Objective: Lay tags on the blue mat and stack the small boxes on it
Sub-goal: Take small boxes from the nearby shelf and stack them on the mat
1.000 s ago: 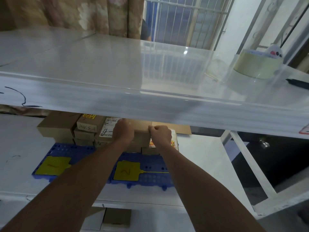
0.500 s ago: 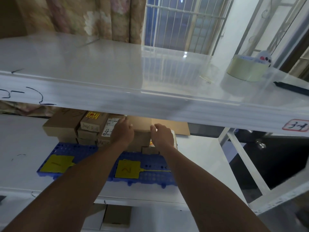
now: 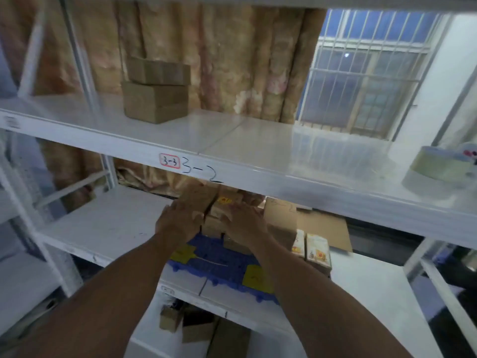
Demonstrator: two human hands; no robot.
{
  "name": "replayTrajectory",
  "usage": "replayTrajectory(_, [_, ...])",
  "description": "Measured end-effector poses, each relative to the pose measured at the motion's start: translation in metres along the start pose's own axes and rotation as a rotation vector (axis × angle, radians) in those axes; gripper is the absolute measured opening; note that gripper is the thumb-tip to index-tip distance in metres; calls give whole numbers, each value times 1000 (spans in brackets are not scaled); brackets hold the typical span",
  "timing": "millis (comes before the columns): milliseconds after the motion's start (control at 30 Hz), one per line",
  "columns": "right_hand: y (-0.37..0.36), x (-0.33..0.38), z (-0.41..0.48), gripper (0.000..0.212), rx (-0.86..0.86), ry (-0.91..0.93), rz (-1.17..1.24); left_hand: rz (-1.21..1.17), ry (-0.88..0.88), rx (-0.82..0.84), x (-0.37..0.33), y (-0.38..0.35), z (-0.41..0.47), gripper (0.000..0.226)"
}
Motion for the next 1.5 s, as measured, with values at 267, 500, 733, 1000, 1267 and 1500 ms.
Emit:
replayTrajectory(267, [14,229,16,73,162,297,-55,257,195,-144,191,136,-72,70])
replayTrajectory(500, [43,462,-6,69,61,594,-38,352,438,-286,364,264,-187,69])
replayTrajectory(733, [63,694,-64,72,17,882,11,395,725,-413,524,366,-349,72])
replayTrajectory(1000, [66,848,-96,73,47,999,79,418,909,-509,621,425,-460,71])
replayTrajectory(1267, [76,958,-107,72,-46,1101,88,417,969,-597,690,478,-483,71])
replayTrajectory(1500, [84,1032,-68,70,-114,1087,69,398,923,-606,753,522,-446,68])
Point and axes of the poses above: each hand's wrist, its own z-axis towards the middle knuckle, its own y-axis out of the back of the hand, x = y × z, the point moved 8 cm from there along z, towards the middle knuckle, and after that the axes turned 6 degrees about -z, right-handed, at the moved point
